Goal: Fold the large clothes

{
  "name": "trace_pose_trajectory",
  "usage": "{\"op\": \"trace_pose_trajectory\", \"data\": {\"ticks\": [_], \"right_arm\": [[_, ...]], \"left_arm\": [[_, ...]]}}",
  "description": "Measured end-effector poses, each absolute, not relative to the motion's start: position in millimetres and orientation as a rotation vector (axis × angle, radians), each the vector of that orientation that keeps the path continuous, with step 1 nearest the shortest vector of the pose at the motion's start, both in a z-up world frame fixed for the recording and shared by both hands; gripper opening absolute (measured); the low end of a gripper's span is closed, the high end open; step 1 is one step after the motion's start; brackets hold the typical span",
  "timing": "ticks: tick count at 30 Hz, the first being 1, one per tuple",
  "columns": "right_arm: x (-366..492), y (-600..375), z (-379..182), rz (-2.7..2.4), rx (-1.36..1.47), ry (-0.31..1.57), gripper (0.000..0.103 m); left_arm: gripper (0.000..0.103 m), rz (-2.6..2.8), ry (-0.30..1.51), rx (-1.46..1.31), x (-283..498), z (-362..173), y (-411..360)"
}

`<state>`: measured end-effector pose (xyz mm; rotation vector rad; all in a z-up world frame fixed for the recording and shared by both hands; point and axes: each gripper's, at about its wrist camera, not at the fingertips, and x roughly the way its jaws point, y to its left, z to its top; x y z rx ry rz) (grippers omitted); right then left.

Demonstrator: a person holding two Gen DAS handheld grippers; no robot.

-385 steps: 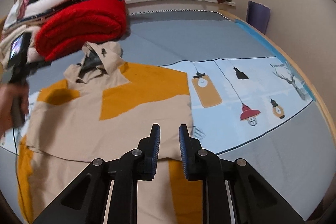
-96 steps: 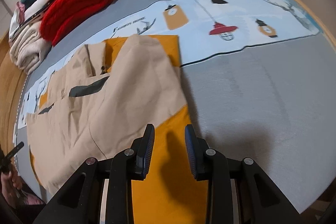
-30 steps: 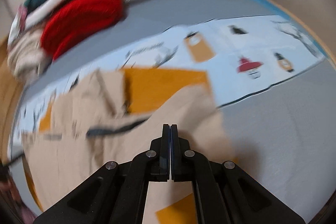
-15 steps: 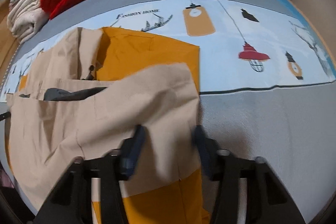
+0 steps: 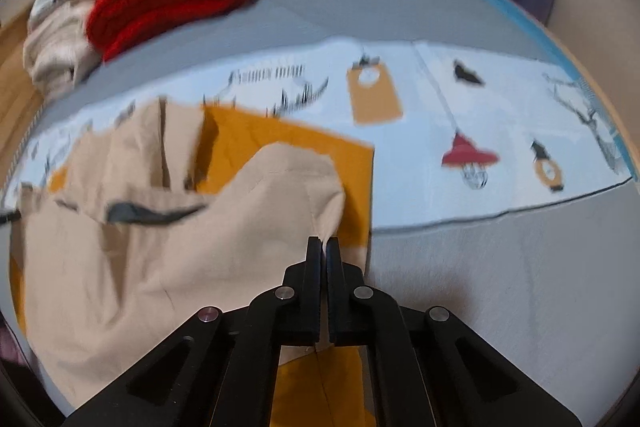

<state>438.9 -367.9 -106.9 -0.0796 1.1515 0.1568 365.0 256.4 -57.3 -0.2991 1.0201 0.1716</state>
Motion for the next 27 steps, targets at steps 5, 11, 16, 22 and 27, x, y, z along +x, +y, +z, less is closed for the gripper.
{"op": "trace_pose_trajectory", "data": {"ticks": [5,11,16,22,27], "right_arm": [[456.8,-382.6,-64.4,0.078,0.1,0.96,0.002],[492.2,-363.0,-89.3,0.015,0.031,0.97,0.001],[510.0,-365.3,-113.2,-0.034,0.069,1.0,0.001],[521.4,-361.7,-103.3,-0.093,0.087,0.926,0.002],[517.8,-375.2,-113.5,-0.144,0.085,1.007,0.016]], "left_arm": [[0.001,0.219,0.865,-0.321,373.6,-39.2,271.7],[0.001,0.284,0.967,-0.314,403.8,-86.8,284.7],[0.0,0.293,0.86,-0.317,408.0,-68.1,284.8],[0.009,0.32,0.896,-0.316,422.1,-74.2,280.3],[0.029,0.342,0.952,-0.256,409.0,-72.6,270.7]]}}
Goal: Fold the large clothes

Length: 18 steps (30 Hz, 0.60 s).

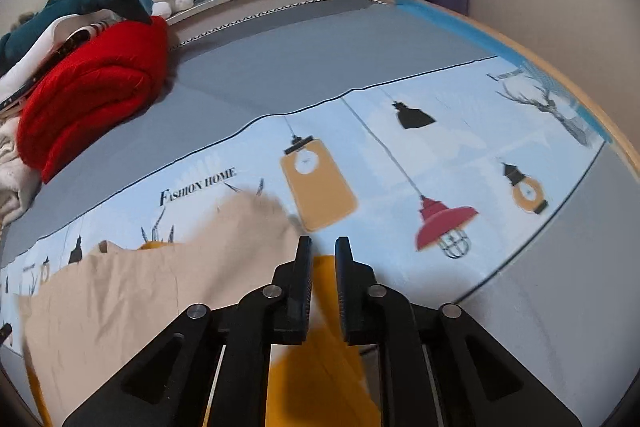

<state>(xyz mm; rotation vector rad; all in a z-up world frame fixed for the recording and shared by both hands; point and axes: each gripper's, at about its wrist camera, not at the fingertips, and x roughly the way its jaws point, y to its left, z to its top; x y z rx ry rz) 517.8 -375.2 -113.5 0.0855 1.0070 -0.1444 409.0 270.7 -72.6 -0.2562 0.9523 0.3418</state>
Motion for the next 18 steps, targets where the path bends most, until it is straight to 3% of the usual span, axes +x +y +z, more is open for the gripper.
{"op": "trace_pose_trajectory", "data": {"ticks": [4,7,12,18], "right_arm": [[499.8,-374.3,-100.7,-0.039,0.087,1.02,0.019],[482.1,-358.5,-112.6,0.174,0.07,1.148,0.019],[429.0,-341.2,-157.1,0.304,-0.205,1.388,0.019],[382.8,-372.4,-163.1,0.23,-0.297,1.436,0.019]], "left_arm": [[0.029,0.112,1.032,-0.324,396.9,-78.2,251.8],[0.029,-0.052,1.163,-0.28,385.1,-101.5,224.3],[0.032,-0.016,1.311,-0.154,358.6,-143.3,217.5],[0.027,-0.036,1.324,-0.192,321.1,-124.2,218.7]]}}
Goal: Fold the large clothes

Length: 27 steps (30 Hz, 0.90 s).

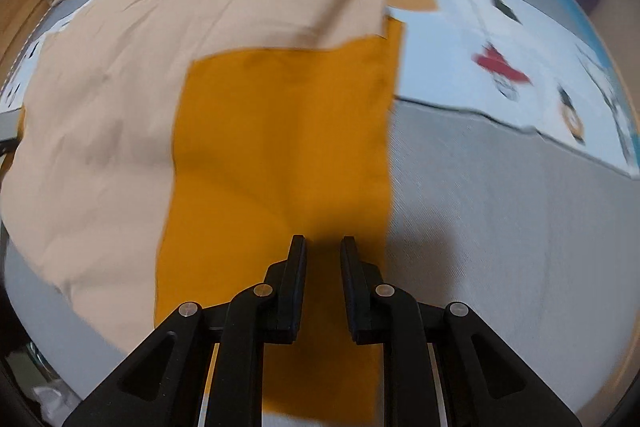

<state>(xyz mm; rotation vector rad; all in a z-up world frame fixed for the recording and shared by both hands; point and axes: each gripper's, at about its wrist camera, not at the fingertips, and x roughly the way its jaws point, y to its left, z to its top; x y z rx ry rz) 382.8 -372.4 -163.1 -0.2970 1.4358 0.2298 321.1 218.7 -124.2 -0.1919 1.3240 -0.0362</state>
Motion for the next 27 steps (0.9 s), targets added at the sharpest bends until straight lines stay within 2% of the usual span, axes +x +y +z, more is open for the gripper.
{"op": "trace_pose_trajectory", "data": {"ticks": [4,6,9,11,16,18,20,22,24,27], "right_arm": [[358.5,-387.4,-154.2,0.262,-0.231,1.468,0.019],[345.6,-390.6,-162.6,0.267,-0.292,1.508,0.019],[330.5,-396.9,-169.2,0.201,-0.407,1.541,0.019],[327.7,-399.6,-156.2,0.146,-0.412,1.52,0.019],[320.0,-369.8,-54.4,0.134,-0.343,1.209,0.019],[315.0,-349.9,-19.2,0.161,-0.295,1.088,0.019],[305.8,-335.1,3.9,0.187,-0.229,0.988,0.019],[290.3,-321.9,12.5,0.207,-0.174,0.913,0.019],[272.9,-311.7,5.2,0.204,-0.142,0.873,0.019],[272.5,-288.8,-23.4,0.204,-0.153,0.968,0.017]], "left_arm": [[0.027,-0.117,1.385,-0.091,291.3,-135.8,201.0],[0.029,-0.097,1.41,-0.075,279.6,-141.2,200.8],[0.021,-0.024,1.376,0.038,265.7,-125.4,189.3],[0.021,0.019,1.314,0.121,255.5,-102.6,177.7],[0.021,0.11,1.033,-0.028,216.1,-16.0,164.1],[0.019,0.124,0.965,-0.065,201.1,-0.3,156.5],[0.014,0.133,0.894,-0.089,190.0,2.5,145.7],[0.009,0.137,0.873,-0.129,178.4,-10.5,141.0],[0.008,0.178,0.95,-0.161,188.4,-23.6,146.3],[0.008,0.177,0.949,-0.264,197.9,-30.2,157.4]]}}
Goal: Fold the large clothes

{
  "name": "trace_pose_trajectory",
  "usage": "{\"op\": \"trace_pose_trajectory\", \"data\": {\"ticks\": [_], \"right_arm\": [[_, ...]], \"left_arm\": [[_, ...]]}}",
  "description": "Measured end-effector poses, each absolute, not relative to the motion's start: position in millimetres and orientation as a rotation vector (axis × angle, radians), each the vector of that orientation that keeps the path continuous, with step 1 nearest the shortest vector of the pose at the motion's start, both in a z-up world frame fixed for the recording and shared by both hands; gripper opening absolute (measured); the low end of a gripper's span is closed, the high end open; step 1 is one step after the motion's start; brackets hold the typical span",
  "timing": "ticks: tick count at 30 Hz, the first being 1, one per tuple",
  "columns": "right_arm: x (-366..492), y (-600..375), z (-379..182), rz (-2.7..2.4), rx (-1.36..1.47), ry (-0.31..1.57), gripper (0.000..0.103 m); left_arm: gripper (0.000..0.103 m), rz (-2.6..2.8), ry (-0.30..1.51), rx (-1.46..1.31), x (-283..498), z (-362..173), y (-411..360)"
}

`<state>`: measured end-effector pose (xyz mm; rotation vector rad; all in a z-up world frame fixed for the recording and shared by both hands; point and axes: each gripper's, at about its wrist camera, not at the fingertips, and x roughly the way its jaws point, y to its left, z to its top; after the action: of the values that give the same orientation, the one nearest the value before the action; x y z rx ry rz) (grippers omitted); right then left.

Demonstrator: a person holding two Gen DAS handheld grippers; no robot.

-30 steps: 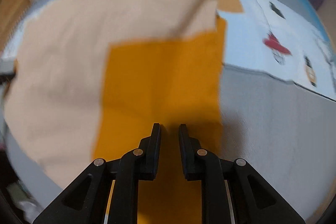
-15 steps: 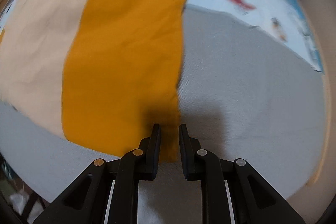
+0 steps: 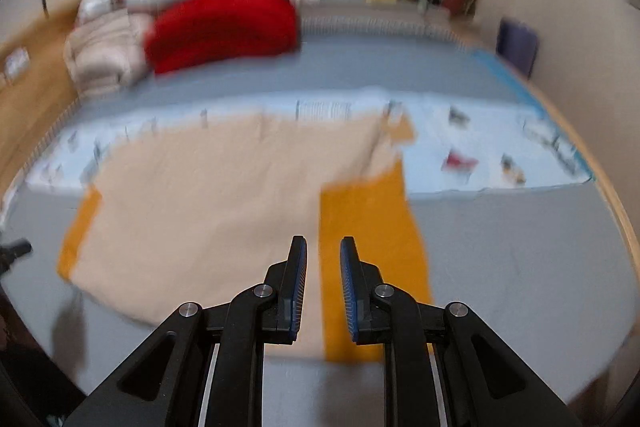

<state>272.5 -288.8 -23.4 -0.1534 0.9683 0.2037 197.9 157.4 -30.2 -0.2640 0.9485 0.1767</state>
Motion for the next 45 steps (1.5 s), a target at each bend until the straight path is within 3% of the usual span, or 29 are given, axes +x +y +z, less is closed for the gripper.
{"op": "trace_pose_trajectory", "data": {"ticks": [3,12,14,18,27,33,36,40,45], "right_arm": [[279.7,-263.2,-34.3,0.264,-0.201,0.919,0.017],[287.6,-186.0,-117.4,0.419,-0.432,1.161,0.018],[283.7,-179.5,-151.8,0.398,-0.537,1.254,0.018],[283.6,-177.9,-189.1,0.366,-0.666,1.34,0.018],[283.5,-184.2,-188.5,0.398,-0.664,1.333,0.018],[281.8,-192.2,-187.7,0.403,-0.644,1.338,0.018],[281.8,-194.9,-187.3,0.403,-0.634,1.341,0.018],[282.6,-198.6,-186.6,0.399,-0.622,1.34,0.018],[285.8,-201.2,-179.9,0.385,-0.577,1.336,0.018]], "left_arm": [[0.008,0.235,1.006,-0.306,207.0,-47.4,168.3],[0.008,0.303,1.134,-0.557,206.3,-89.2,191.1],[0.012,0.299,1.161,-0.613,205.4,-97.0,193.2],[0.033,0.265,1.221,-0.735,205.2,-115.2,194.3],[0.048,0.336,1.187,-1.054,201.5,-147.2,217.9],[0.052,0.423,1.085,-1.22,190.4,-156.3,226.4],[0.047,0.454,1.04,-1.2,192.2,-151.2,222.5],[0.011,0.449,1.009,-1.139,201.3,-144.1,213.9],[0.003,0.429,0.943,-1.08,194.7,-121.5,212.4]]}}
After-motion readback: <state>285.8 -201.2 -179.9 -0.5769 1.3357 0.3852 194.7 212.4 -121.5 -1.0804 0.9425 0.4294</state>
